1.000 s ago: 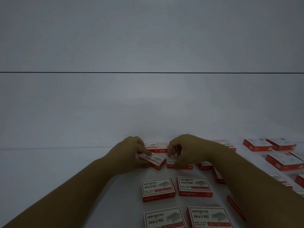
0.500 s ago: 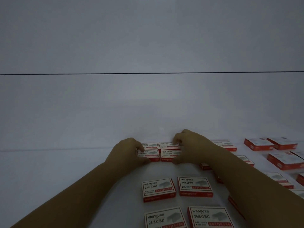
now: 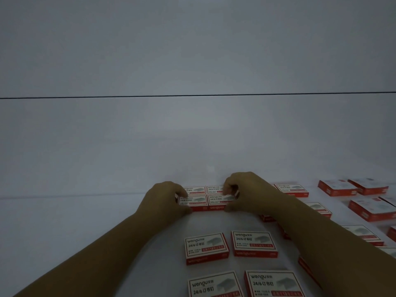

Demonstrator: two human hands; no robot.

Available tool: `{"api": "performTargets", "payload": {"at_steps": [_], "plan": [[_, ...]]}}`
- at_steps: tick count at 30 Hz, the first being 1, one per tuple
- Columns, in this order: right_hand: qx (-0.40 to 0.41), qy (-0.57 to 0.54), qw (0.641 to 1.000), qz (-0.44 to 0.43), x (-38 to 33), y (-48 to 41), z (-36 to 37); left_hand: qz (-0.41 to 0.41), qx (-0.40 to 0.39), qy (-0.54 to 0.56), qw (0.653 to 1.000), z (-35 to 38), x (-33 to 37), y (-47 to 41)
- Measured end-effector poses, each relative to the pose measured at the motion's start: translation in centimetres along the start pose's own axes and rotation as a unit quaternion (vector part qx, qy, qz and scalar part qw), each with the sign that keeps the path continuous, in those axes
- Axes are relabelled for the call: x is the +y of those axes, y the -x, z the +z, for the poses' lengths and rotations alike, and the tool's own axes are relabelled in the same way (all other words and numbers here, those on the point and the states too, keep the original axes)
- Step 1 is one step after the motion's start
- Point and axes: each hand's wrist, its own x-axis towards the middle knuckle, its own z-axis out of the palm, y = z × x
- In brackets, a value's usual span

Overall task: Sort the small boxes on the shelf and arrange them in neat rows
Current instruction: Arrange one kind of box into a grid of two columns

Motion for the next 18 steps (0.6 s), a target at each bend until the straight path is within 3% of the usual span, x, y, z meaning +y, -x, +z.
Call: {"api": "performTargets", "payload": {"at_steps": [10,18], "plan": [[-0.023,-0.025,0.999,0.024,-0.2,0.1,0.1,-0.02,0.023,0.051,0.998,0.2,0.1,0.3],[-0.008,-0.014,0.999,0.034,-0.7,0.0,-0.9,0.002,-0.007,0.01,1.0,-1.2,0.8,0.3]]}}
